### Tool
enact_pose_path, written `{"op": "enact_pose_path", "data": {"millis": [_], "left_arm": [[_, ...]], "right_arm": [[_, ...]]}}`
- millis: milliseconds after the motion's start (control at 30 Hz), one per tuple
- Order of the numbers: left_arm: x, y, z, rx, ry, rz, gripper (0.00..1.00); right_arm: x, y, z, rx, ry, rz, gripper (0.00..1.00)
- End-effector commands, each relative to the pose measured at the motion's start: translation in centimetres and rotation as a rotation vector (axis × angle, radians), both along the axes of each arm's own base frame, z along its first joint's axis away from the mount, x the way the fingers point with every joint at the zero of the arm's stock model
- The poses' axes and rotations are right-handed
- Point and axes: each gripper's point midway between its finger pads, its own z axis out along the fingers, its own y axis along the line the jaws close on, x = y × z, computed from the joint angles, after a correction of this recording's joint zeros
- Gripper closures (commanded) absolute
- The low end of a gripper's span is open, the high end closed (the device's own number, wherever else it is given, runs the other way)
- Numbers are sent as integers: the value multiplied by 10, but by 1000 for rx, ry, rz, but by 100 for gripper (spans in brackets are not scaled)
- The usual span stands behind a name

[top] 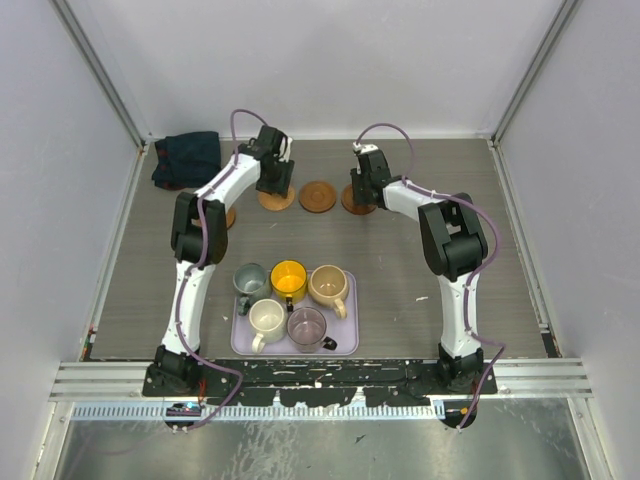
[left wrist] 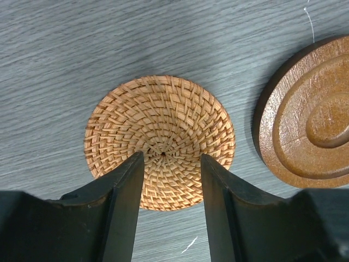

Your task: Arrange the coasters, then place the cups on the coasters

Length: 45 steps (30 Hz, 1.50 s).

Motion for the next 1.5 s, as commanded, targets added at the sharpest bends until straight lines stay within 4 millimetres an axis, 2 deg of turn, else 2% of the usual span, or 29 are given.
{"op": "enact_pose_path", "data": {"millis": [0,67,167,233,367,467,533,600,733,867,1033,1300,1467], "left_arm": [[8,1,-1,-18,-8,12,52],[8,-1,0,-30,-15,8,50],[13,-4,14,-50,-65,4,46],[19,-5,31,-64,-110,2,43],[29,-8,73,-90,-210,-13,40],[29,-5,103,-90,-269,-20,39],[24,-2,115,-86,-287,-20,39],[17,2,119,-86,-291,-17,38],[0,17,108,-62,-265,3,38],[-21,41,85,-27,-230,60,38],[-39,75,77,6,-249,142,39],[-55,120,66,57,-219,224,38],[-60,136,60,60,-215,259,38]], "right_arm": [[7,-3,11,-8,-21,-7,67],[9,1,14,-3,-34,10,67],[19,3,27,-7,-71,26,67],[28,5,41,-9,-107,31,67],[43,8,82,1,-197,32,67],[48,5,111,1,-258,17,67],[48,-2,123,-6,-281,-8,67],[45,-11,125,-6,-280,-37,67],[33,-37,110,-5,-237,-105,67],[16,-63,91,-12,-195,-152,67],[4,-90,75,-25,-164,-194,67],[-1,-101,54,-26,-122,-229,68],[0,-103,39,-45,-97,-236,68]]}}
